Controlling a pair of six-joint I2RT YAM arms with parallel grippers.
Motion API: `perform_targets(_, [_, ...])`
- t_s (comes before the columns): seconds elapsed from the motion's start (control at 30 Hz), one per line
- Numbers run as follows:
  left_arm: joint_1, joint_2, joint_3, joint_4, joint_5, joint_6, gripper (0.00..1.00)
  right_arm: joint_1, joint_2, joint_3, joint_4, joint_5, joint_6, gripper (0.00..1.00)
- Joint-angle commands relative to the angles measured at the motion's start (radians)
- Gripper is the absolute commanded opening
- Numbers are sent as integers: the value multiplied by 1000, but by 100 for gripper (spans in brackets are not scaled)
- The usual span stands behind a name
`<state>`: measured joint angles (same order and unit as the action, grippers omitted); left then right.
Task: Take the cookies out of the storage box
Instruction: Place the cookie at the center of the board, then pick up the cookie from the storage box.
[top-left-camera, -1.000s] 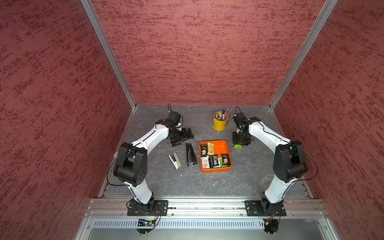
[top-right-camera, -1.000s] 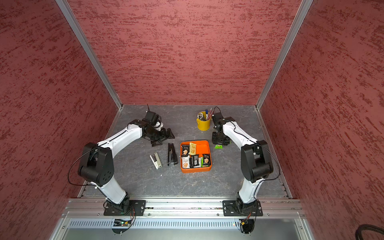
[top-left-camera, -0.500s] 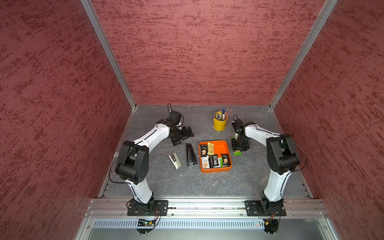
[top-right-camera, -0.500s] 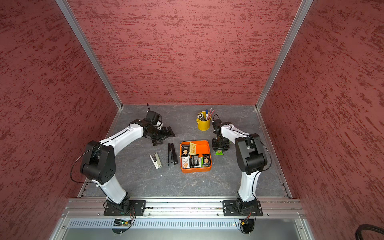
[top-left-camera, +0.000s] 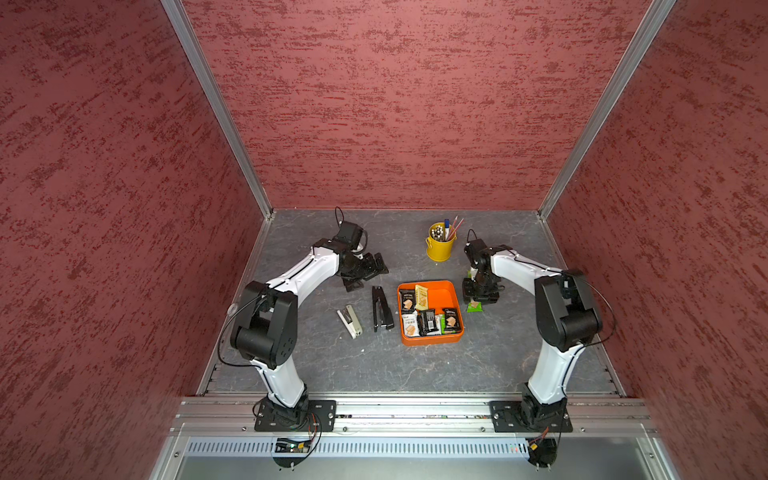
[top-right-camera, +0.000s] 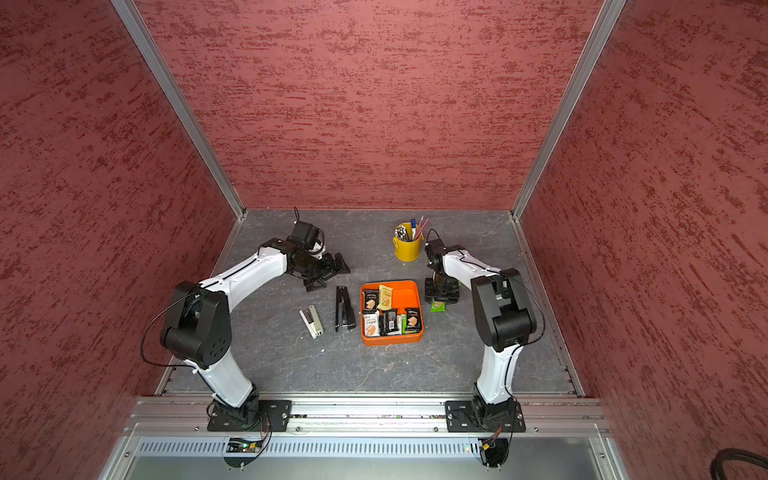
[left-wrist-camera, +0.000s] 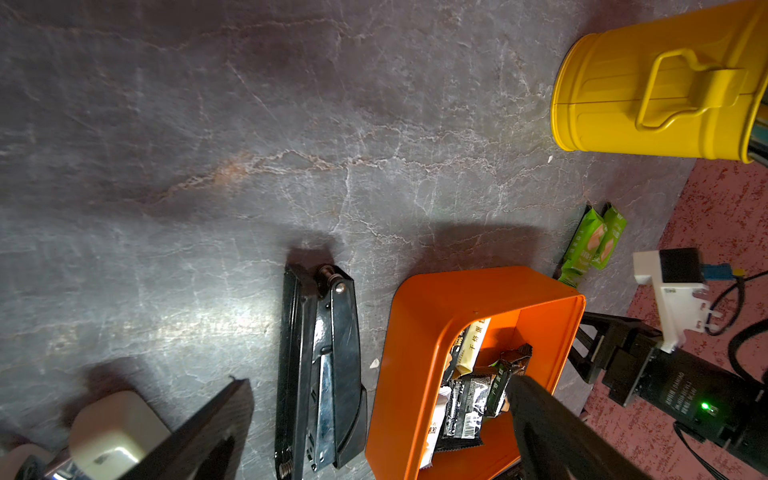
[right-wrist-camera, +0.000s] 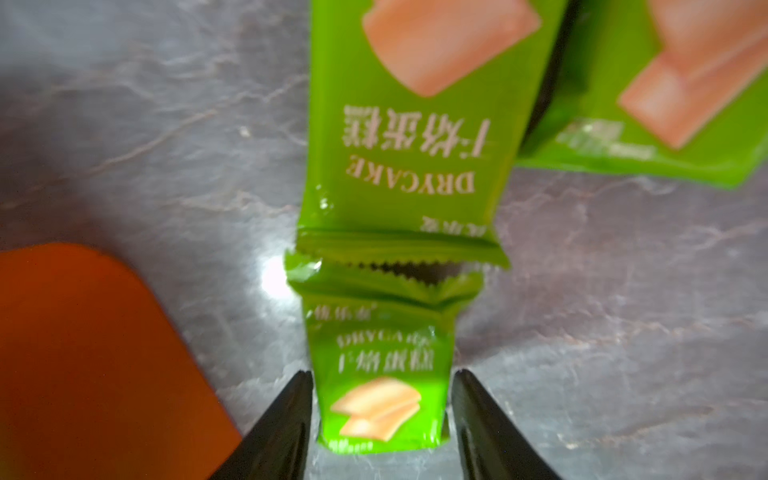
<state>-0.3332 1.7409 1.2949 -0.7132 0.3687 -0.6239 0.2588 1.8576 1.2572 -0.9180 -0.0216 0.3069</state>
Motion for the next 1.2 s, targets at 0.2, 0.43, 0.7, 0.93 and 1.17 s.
perform_targets(0.2, [-4,-31,-28,-6,31,34,99,47,-226,-50,-36,-120,105,64])
perform_targets(0.43, [10,-63,-88,11,79,44,100,172,-374,-118,-27,-124,254,63])
perform_targets(0.7, [26,-116,-156,19,101,71,100,353,-422,-150,-10,-37,411,61])
perform_targets(0.93, [39,-154,-195,6,106,97,100,464,-301,-89,-21,55,493,61])
perform_targets(1.17, [70,-190,-237,7,109,108,100,494,-169,-14,-81,170,571,56])
